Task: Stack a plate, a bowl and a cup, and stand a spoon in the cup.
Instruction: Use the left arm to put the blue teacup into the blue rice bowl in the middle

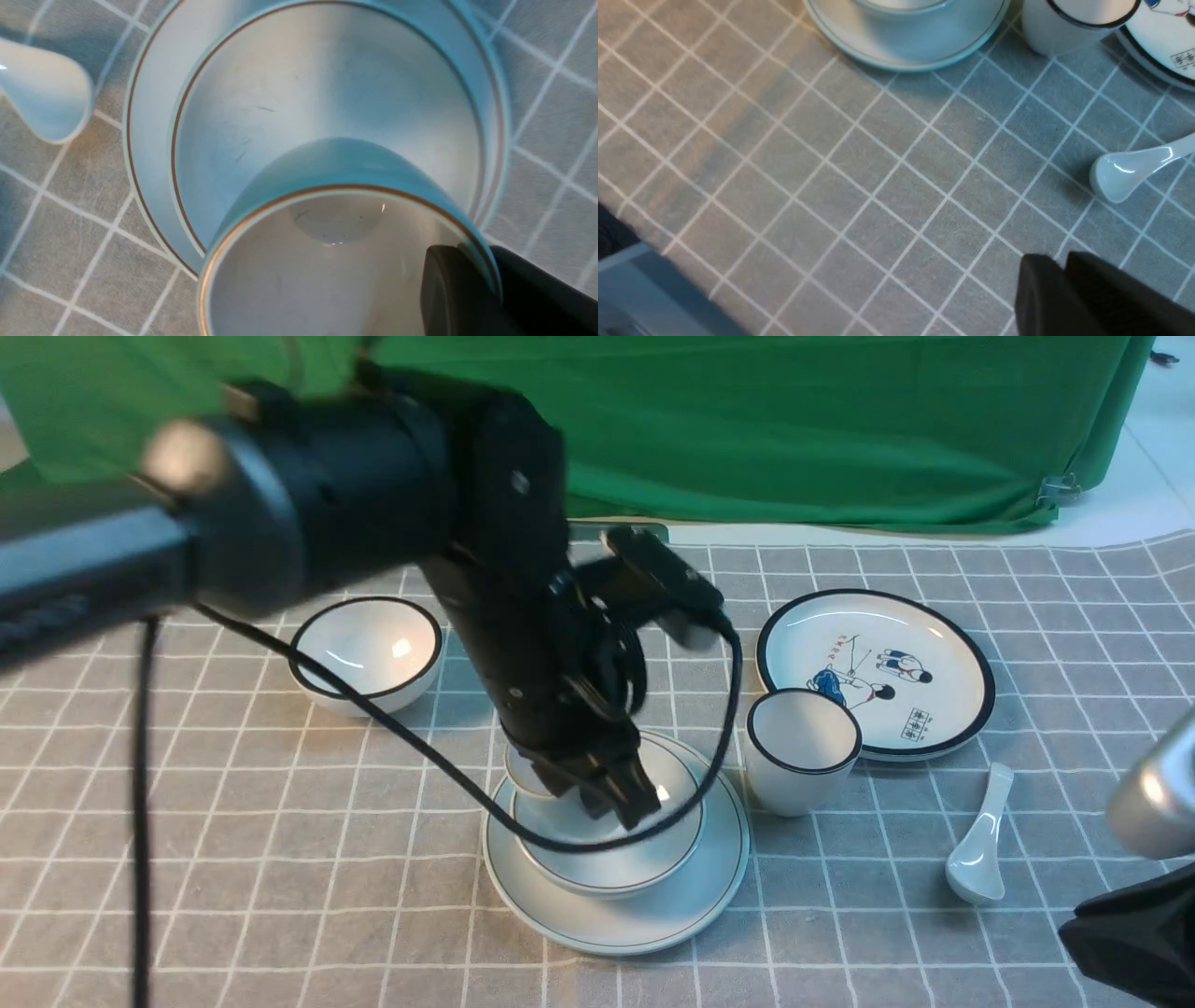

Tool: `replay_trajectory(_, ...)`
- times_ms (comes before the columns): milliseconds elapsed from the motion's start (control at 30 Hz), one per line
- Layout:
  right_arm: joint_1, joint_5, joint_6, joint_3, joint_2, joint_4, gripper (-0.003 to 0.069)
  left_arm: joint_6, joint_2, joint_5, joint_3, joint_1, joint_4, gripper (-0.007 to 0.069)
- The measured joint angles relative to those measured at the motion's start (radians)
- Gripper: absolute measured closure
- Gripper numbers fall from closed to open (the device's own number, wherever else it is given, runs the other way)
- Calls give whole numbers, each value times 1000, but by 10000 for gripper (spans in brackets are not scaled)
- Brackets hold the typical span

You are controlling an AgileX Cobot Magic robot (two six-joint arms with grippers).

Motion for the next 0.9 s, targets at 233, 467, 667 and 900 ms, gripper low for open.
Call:
replay_trajectory(233, 0, 4, 38, 0, -43, 0, 552, -1, 60, -88, 0, -1, 25, 596)
replay_trajectory(467, 0, 10, 43, 0, -47, 0, 540, -1, 75, -116, 0, -1, 9, 595)
replay_trajectory(667, 0, 10, 55, 0, -47, 0, 501, 0, 86, -116, -3, -1, 2, 583)
replay_trajectory(900, 0, 11, 120, 0, -47, -23, 321, 0, 88, -119, -3, -3, 21, 466)
